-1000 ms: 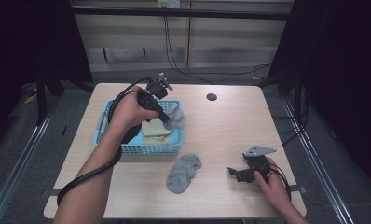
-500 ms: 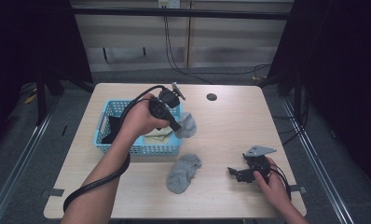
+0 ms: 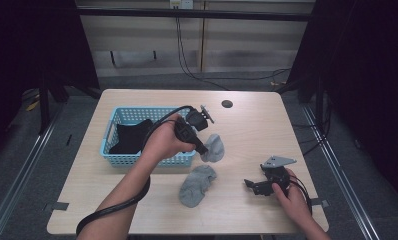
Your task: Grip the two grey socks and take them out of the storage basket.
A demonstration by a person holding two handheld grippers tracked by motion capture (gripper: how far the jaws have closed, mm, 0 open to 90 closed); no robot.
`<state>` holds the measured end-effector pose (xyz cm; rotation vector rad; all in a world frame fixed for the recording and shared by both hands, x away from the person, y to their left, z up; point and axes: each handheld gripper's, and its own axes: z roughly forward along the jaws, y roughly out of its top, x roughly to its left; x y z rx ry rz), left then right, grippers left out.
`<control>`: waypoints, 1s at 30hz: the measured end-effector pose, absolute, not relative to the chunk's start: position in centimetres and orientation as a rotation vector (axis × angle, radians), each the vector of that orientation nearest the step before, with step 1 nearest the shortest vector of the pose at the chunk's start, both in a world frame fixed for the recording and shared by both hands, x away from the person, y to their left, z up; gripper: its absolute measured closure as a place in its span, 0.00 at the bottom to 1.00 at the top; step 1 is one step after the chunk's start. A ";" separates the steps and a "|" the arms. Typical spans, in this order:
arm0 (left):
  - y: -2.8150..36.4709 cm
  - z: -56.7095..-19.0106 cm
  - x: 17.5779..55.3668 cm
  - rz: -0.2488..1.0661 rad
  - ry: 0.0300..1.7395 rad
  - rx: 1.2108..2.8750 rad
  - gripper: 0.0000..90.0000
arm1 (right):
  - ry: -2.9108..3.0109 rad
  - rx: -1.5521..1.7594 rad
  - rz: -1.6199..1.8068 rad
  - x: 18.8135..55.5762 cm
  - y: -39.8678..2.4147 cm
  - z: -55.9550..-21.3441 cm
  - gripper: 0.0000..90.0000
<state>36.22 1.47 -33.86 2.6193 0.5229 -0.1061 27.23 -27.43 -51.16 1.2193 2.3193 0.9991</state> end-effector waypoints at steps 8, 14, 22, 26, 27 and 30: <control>1.6 -34.4 36.6 -0.093 0.571 2.548 0.54 | 2.319 1.219 0.999 27.2 -27.4 -51.2 0.12; 1.9 -34.6 36.5 -0.104 0.597 2.549 0.49 | 2.320 1.219 0.999 27.2 -27.4 -51.2 0.12; 3.1 -35.2 36.2 -0.079 0.632 2.563 0.43 | 2.321 1.216 0.996 27.2 -27.5 -51.2 0.12; 3.8 -35.5 35.7 -0.082 0.634 2.569 0.42 | 2.322 1.214 0.997 27.2 -27.5 -51.2 0.12; 4.0 -35.6 35.5 -0.081 0.638 2.570 0.42 | 2.322 1.213 0.997 27.2 -27.5 -51.2 0.12; 4.8 -35.9 35.1 -0.087 0.641 2.562 0.41 | 2.322 1.216 0.997 27.2 -27.5 -51.2 0.12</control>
